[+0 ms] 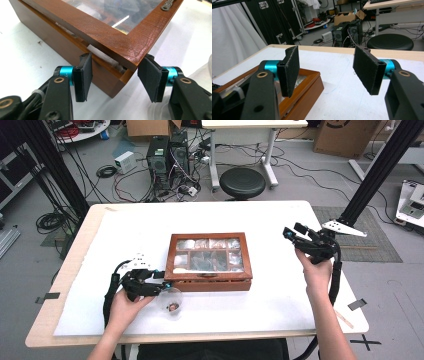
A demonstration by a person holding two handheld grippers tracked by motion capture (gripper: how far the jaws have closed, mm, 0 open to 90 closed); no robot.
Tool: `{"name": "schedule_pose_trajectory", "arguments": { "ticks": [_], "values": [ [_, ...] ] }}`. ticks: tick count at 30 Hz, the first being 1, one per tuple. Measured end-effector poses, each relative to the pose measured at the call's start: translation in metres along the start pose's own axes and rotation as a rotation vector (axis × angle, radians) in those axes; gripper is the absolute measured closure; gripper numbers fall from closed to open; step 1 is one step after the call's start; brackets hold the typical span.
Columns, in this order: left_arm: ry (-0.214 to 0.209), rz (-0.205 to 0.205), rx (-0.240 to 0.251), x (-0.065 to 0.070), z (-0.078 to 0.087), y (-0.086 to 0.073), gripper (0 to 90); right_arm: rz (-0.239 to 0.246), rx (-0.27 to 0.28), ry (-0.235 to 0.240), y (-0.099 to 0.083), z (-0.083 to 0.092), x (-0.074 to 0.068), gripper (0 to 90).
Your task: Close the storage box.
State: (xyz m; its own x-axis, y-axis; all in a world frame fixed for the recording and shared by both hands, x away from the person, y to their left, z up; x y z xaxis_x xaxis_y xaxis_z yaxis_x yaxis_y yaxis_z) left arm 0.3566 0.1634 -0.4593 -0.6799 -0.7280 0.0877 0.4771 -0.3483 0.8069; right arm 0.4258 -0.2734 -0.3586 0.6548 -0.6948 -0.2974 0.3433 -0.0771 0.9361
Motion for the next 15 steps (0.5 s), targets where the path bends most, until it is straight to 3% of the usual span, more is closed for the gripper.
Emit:
{"name": "schedule_pose_trajectory", "arguments": {
  "ticks": [15],
  "values": [
    [-0.008, -0.018, -0.043, 0.0000, -0.0006, -0.0052, 45.6, -0.011, -0.006, -0.001, -0.0016, -0.0005, 0.0013, 38.9]
  ]
}}
Point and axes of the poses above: each handheld gripper's, and its own axes: z roughly backward along the jaws, y roughly out of its top, x roughly to its right, the point moved 7 cm from there along -z, roughly forward along the jaws, and after that the axes turned 10 degrees about y, right-handed, at the moved point
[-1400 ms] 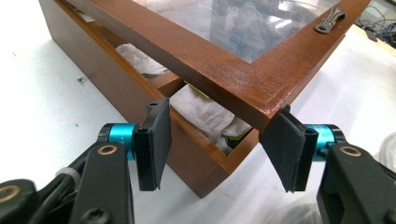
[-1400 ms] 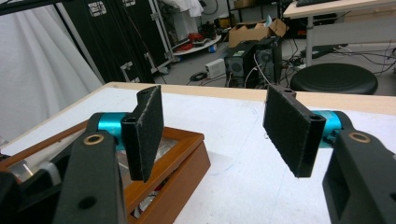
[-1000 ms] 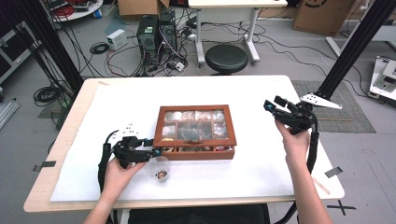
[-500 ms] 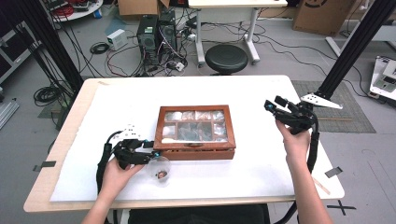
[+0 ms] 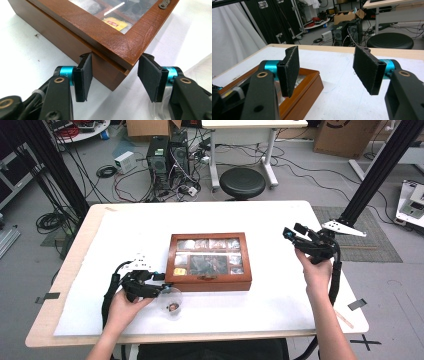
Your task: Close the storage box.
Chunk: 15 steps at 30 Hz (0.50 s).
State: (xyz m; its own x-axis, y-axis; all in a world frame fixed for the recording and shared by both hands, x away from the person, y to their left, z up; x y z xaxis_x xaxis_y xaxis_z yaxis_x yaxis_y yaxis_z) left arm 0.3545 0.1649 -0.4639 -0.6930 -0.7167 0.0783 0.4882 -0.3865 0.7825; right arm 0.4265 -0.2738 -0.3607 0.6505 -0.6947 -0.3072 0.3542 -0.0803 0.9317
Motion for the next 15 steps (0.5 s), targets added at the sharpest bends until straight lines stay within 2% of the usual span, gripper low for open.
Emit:
{"name": "schedule_pose_trajectory", "arguments": {
  "ticks": [5, 11, 15],
  "values": [
    [-0.010, 0.001, -0.023, -0.001, 0.000, -0.002, 44.0, 0.001, 0.008, 0.000, 0.001, 0.001, 0.000, 38.9],
    [-0.002, 0.029, 0.013, -0.010, 0.010, 0.000, 40.5, -0.006, 0.011, 0.004, 0.001, 0.002, 0.001, 38.9],
    [0.022, 0.078, 0.066, -0.025, 0.023, 0.006, 39.7, -0.005, 0.008, 0.007, 0.001, 0.001, 0.000, 38.8]
  ]
}}
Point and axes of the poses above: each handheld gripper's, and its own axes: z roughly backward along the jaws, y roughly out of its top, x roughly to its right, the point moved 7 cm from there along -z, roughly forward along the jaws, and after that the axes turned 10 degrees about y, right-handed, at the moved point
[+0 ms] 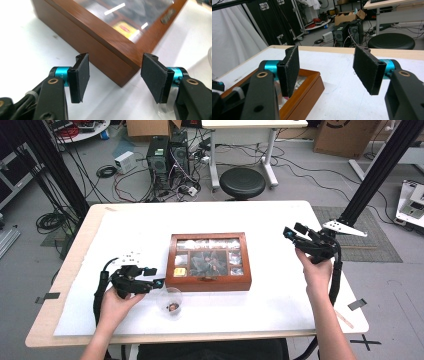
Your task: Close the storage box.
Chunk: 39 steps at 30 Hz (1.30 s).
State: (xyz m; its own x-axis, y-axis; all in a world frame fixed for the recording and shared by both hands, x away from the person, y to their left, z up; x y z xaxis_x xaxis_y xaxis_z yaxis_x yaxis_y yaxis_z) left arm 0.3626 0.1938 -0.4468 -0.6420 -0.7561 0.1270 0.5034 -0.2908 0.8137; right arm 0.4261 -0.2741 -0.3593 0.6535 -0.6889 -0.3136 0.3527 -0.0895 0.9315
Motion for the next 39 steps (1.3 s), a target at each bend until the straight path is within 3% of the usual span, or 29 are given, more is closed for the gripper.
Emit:
{"name": "schedule_pose_trajectory", "arguments": {
  "ticks": [3, 5, 6, 7, 11, 14, 16, 21, 28, 32, 39],
  "values": [
    [0.019, 0.006, 0.029, -0.007, 0.007, 0.006, 38.5, 0.003, 0.000, 0.002, 0.000, 0.000, -0.001, 38.9],
    [0.048, 0.018, 0.089, -0.015, 0.020, 0.018, 37.5, 0.003, 0.000, 0.001, 0.000, 0.000, 0.000, 38.8],
    [0.048, 0.018, 0.089, -0.015, 0.020, 0.018, 37.5, 0.003, 0.000, 0.001, 0.000, 0.000, 0.000, 38.8],
    [0.070, 0.030, 0.136, -0.019, 0.028, 0.026, 37.1, 0.004, -0.002, 0.000, 0.000, 0.000, 0.001, 38.9],
    [0.095, 0.033, 0.190, -0.022, 0.037, 0.041, 35.7, 0.001, -0.002, 0.003, 0.000, 0.000, 0.001, 38.9],
    [0.119, 0.026, 0.252, -0.021, 0.044, 0.062, 35.7, 0.004, -0.005, 0.005, 0.001, 0.000, -0.001, 38.8],
    [0.123, 0.025, 0.260, -0.020, 0.043, 0.068, 35.6, 0.004, -0.005, 0.007, 0.001, 0.000, -0.001, 38.8],
    [0.144, 0.002, 0.305, -0.012, 0.037, 0.103, 34.9, 0.009, -0.012, 0.005, 0.001, 0.000, -0.001, 38.6],
    [0.145, -0.025, 0.358, -0.002, 0.031, 0.129, 35.0, 0.028, -0.018, 0.002, 0.001, 0.001, -0.002, 38.5],
    [0.138, -0.034, 0.363, 0.002, 0.030, 0.133, 35.0, 0.035, -0.027, 0.000, 0.001, 0.001, -0.004, 38.5],
    [0.140, -0.022, 0.349, -0.002, 0.029, 0.125, 35.0, 0.049, -0.038, -0.003, 0.001, -0.001, -0.005, 38.3]
  ]
}}
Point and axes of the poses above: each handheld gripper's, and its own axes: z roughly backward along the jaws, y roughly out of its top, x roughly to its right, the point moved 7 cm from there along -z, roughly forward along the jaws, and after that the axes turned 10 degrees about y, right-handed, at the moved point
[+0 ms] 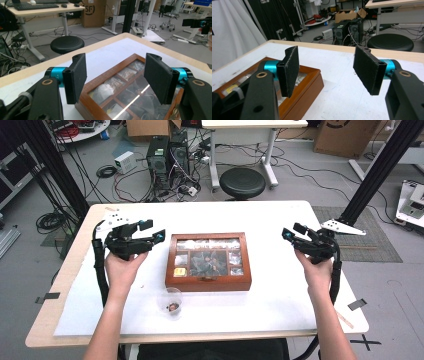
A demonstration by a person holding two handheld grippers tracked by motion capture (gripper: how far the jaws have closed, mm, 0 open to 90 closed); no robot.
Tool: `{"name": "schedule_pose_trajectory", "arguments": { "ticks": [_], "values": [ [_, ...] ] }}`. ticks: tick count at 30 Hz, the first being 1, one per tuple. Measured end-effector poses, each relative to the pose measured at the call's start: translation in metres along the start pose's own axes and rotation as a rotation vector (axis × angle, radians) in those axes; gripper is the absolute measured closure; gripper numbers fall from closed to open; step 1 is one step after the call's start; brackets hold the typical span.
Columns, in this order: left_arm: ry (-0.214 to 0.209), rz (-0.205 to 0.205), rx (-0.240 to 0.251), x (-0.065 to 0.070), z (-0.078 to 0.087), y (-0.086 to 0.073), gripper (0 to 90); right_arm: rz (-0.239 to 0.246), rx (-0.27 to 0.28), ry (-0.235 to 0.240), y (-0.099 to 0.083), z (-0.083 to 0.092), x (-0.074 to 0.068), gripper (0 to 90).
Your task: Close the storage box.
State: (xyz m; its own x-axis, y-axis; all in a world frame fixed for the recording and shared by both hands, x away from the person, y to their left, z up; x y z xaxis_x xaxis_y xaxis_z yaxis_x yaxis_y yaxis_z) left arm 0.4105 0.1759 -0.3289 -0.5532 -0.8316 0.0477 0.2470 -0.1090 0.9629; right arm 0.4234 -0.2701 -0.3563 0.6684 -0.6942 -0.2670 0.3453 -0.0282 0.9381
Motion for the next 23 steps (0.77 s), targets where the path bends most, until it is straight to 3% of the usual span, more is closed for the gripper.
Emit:
{"name": "schedule_pose_trajectory", "arguments": {
  "ticks": [23],
  "values": [
    [0.007, 0.003, -0.006, -0.0020, -0.0016, -0.0045, 35.0, 0.023, -0.035, -0.030, -0.0022, -0.0023, 0.0022, 35.8]
  ]
}}
Point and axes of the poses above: each handheld gripper's, and its own axes: z roughly backward along the jaws, y roughly out of its top, x roughly to its right, the point moved 7 cm from there along -z, roughly forward along the jaws, and after that the axes turned 10 degrees about y, right-handed, at the moved point
